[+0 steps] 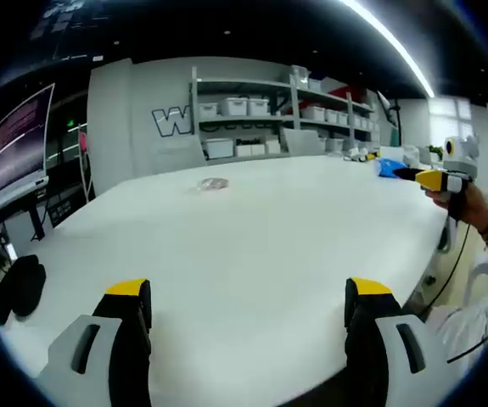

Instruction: Open the resealable bag by pulling the two sides of the seal apart until the entire bag opening is separated and visibly accessible.

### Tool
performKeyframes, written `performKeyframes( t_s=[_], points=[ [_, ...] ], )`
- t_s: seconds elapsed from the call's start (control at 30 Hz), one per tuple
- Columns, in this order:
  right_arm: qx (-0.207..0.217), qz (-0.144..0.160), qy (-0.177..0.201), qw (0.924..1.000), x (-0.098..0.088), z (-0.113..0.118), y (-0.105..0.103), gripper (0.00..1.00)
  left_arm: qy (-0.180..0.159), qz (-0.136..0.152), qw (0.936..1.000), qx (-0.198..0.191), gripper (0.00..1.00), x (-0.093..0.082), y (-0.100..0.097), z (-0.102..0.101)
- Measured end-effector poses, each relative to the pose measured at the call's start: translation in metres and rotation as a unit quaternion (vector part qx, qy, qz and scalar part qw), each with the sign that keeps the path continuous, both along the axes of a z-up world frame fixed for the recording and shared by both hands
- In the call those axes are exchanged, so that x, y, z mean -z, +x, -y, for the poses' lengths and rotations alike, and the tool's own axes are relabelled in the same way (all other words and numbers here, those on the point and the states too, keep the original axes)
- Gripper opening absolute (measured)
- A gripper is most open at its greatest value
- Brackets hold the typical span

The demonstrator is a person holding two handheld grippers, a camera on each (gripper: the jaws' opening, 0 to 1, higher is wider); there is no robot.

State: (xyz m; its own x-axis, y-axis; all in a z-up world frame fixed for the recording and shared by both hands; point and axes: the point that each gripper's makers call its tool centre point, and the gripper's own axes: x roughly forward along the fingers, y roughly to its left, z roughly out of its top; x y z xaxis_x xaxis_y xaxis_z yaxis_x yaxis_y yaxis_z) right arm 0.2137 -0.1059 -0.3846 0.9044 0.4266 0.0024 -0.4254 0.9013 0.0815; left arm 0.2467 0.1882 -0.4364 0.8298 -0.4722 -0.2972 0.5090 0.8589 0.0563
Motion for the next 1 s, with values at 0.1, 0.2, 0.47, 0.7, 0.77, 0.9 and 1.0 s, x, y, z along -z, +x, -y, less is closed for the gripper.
performKeyframes(
  t_s=[0.1, 0.2, 0.47, 0.7, 0.77, 0.9, 1.0],
  points=[
    [-0.002, -0.003, -0.001, 1.0000, 0.0023, -0.0009, 0.0004, 0.95, 0.001, -0.001, 1.0000, -0.001, 0.93, 0.0011, 0.0002, -0.0008],
    [-0.004, -0.007, 0.000, 1.0000, 0.0048, -0.0018, 0.0009, 0.94, 0.002, -0.003, 1.0000, 0.000, 0.93, 0.0027, 0.0004, -0.0012],
    [-0.006, -0.013, -0.001, 0.9999, 0.0088, -0.0028, 0.0009, 0.94, 0.005, -0.008, 1.0000, 0.003, 0.93, 0.0060, 0.0002, -0.0001],
    [-0.009, -0.015, -0.001, 0.9998, 0.0101, -0.0051, 0.0004, 0.94, 0.006, -0.008, 0.9999, 0.002, 0.93, 0.0064, 0.0003, -0.0010],
    [-0.009, -0.015, 0.000, 0.9998, 0.0101, -0.0056, 0.0001, 0.94, 0.007, -0.009, 0.9999, 0.002, 0.93, 0.0067, 0.0002, -0.0014],
    [-0.010, -0.015, 0.000, 0.9998, 0.0100, -0.0060, -0.0004, 0.94, 0.008, -0.010, 0.9999, 0.003, 0.93, 0.0073, 0.0000, -0.0017],
    [-0.010, -0.016, 0.000, 0.9998, 0.0102, -0.0064, -0.0006, 0.94, 0.009, -0.010, 0.9999, 0.004, 0.93, 0.0075, -0.0003, -0.0015]
  ],
)
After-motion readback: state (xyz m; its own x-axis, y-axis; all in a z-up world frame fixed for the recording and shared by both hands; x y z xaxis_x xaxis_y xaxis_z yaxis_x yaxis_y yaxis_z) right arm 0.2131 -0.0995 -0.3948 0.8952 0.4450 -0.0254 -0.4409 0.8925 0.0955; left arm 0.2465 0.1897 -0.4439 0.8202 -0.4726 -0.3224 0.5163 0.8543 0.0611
